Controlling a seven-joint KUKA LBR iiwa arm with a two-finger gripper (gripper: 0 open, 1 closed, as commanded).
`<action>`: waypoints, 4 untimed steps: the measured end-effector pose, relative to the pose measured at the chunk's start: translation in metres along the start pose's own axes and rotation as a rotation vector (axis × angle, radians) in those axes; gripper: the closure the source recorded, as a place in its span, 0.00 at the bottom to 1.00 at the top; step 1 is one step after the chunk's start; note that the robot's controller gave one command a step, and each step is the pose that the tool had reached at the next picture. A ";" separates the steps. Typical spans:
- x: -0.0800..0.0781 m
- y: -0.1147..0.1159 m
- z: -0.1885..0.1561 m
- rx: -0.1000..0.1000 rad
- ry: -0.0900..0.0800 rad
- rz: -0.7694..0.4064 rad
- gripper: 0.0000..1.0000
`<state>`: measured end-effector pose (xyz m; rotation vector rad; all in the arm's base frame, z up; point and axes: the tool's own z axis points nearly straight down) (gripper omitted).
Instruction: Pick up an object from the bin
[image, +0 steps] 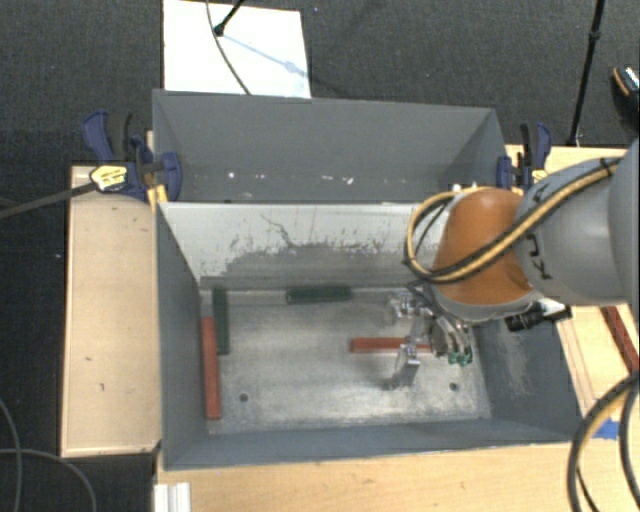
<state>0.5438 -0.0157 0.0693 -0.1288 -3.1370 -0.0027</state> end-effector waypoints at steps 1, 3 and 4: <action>0.000 0.000 0.000 0.001 -0.001 0.000 0.00; -0.001 0.000 -0.022 0.000 -0.007 0.000 1.00; -0.003 0.001 -0.062 0.000 -0.009 -0.001 1.00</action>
Offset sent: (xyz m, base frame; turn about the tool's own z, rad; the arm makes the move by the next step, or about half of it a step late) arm 0.0000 0.0000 0.0000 0.0000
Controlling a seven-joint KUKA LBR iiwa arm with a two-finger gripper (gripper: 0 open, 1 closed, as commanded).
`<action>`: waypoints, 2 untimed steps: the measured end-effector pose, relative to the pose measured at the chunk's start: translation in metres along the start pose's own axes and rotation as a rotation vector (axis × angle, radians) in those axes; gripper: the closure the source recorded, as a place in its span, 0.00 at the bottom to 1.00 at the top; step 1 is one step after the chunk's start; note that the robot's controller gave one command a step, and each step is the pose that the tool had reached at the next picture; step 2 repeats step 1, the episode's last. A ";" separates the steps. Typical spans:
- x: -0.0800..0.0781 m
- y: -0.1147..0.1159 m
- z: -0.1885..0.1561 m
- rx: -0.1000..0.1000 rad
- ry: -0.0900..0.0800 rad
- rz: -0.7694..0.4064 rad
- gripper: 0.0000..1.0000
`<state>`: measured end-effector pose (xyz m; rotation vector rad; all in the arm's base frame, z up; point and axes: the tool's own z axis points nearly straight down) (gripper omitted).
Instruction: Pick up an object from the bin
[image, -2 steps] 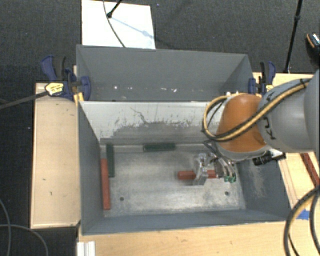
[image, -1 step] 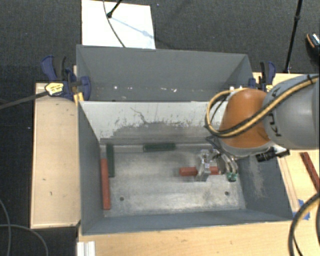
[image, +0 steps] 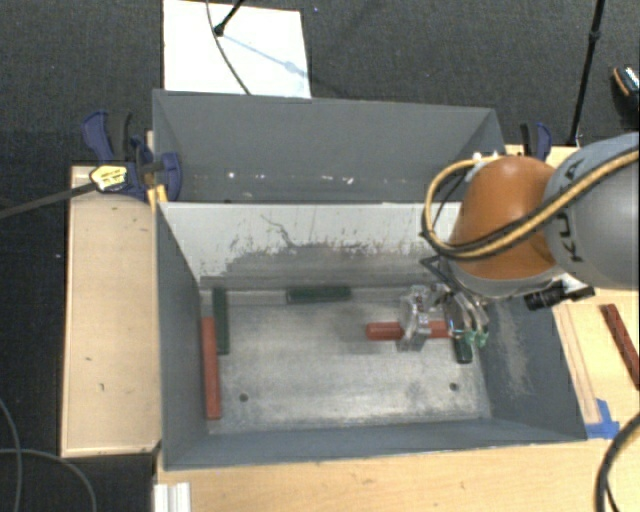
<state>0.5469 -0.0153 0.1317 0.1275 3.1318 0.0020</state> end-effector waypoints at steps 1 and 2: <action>-0.002 0.000 -0.024 0.000 0.001 -0.001 1.00; -0.002 0.000 -0.024 0.000 0.001 -0.001 1.00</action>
Offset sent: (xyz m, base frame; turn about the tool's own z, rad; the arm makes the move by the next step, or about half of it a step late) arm 0.0001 -0.0001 0.0217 0.0000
